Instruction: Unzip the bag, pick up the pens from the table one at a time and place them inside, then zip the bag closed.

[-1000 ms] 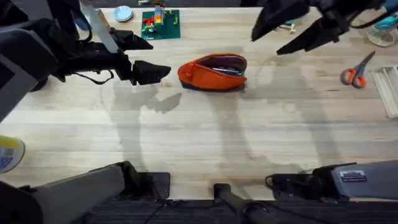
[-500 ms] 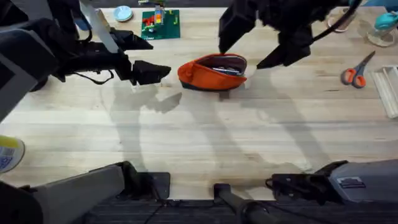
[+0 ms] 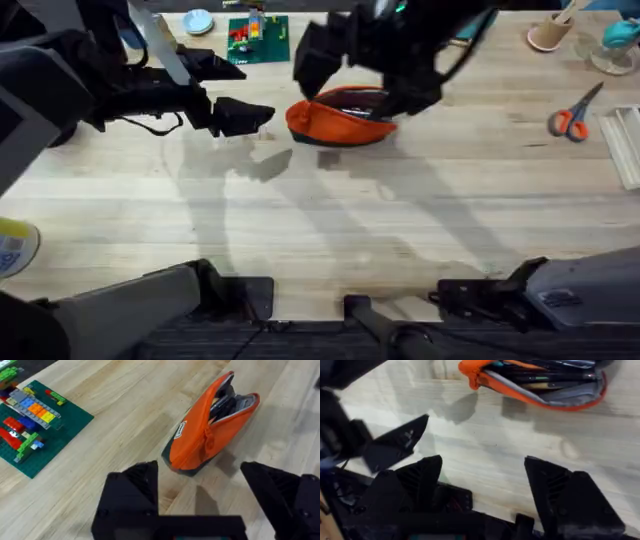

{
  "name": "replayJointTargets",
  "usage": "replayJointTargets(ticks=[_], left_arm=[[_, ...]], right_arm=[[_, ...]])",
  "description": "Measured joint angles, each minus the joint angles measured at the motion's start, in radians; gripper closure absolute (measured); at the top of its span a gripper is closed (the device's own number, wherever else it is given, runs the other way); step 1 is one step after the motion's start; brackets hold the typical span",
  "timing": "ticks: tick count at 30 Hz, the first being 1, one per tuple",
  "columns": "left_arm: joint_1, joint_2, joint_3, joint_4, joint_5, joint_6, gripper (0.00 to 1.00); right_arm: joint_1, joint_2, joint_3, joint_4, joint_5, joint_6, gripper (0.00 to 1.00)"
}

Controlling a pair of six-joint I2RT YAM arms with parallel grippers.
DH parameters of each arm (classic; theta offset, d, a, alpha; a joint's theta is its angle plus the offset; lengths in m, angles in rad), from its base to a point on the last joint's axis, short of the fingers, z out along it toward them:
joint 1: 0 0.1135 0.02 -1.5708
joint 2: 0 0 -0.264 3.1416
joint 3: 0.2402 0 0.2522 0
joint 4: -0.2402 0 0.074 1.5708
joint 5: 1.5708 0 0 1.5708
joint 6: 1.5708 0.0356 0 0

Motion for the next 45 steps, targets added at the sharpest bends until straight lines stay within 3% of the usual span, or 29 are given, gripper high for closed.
replayJointTargets(ticks=[6,23,45], left_arm=[[0.0,0.0,0.0,0.0,0.0,0.0,0.008],[0.0,0.0,0.0,0.0,0.0,0.0,0.008],[0.0,0.0,0.0,0.0,0.0,0.0,0.008]], right_arm=[[0.031,0.105,0.0,0.056,0.006,0.015,0.027],[0.046,0.248,0.0,0.165,0.041,0.073,0.04],[0.05,0.295,0.0,0.27,0.135,0.115,0.064]])
